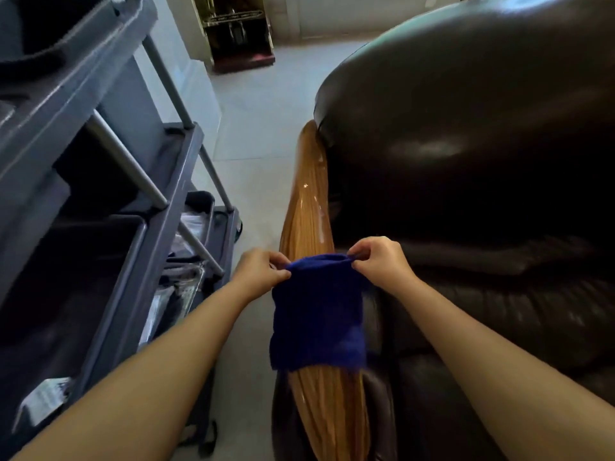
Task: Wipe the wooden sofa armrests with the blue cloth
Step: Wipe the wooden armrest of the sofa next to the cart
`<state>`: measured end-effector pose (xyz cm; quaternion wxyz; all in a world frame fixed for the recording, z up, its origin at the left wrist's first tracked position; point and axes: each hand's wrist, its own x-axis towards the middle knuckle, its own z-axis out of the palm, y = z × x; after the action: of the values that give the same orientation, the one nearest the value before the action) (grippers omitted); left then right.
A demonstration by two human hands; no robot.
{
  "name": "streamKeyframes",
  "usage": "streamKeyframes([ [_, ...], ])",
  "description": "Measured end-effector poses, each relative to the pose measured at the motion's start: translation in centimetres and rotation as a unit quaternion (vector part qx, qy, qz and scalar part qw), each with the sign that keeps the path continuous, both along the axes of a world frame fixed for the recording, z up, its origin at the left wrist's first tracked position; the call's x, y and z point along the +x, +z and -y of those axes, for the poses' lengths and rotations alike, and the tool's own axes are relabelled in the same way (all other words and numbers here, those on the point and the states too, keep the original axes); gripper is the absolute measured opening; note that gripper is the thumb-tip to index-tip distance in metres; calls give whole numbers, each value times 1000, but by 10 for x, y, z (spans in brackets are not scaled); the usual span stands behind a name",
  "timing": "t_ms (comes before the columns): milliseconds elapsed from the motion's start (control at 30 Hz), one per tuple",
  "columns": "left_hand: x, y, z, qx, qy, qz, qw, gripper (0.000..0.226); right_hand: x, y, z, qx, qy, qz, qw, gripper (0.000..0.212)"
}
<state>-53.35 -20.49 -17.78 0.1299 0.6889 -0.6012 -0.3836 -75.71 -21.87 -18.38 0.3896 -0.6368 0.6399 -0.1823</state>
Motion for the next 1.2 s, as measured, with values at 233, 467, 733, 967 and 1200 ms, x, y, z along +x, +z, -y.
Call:
streamKeyframes([
  [233, -3, -52, 19, -139, 82, 48, 986, 30, 20, -52, 24, -110, -56, 1, 992, 38],
  [467, -49, -109, -42, -205, -73, 215, 952, 60, 51, -119, -47, -237, 39, -146, 960, 57],
  [733, -61, -135, -15, -190, 13, 221, 957, 56, 64, -148, -13, -185, 23, -137, 973, 57],
  [967, -57, -130, 25, -187, 21, 195, 963, 57, 68, -138, 27, -159, 43, -133, 977, 59],
  [1200, -52, -123, 74, -195, 26, 143, 970, 57, 73, -131, 80, -155, 50, -120, 979, 60],
])
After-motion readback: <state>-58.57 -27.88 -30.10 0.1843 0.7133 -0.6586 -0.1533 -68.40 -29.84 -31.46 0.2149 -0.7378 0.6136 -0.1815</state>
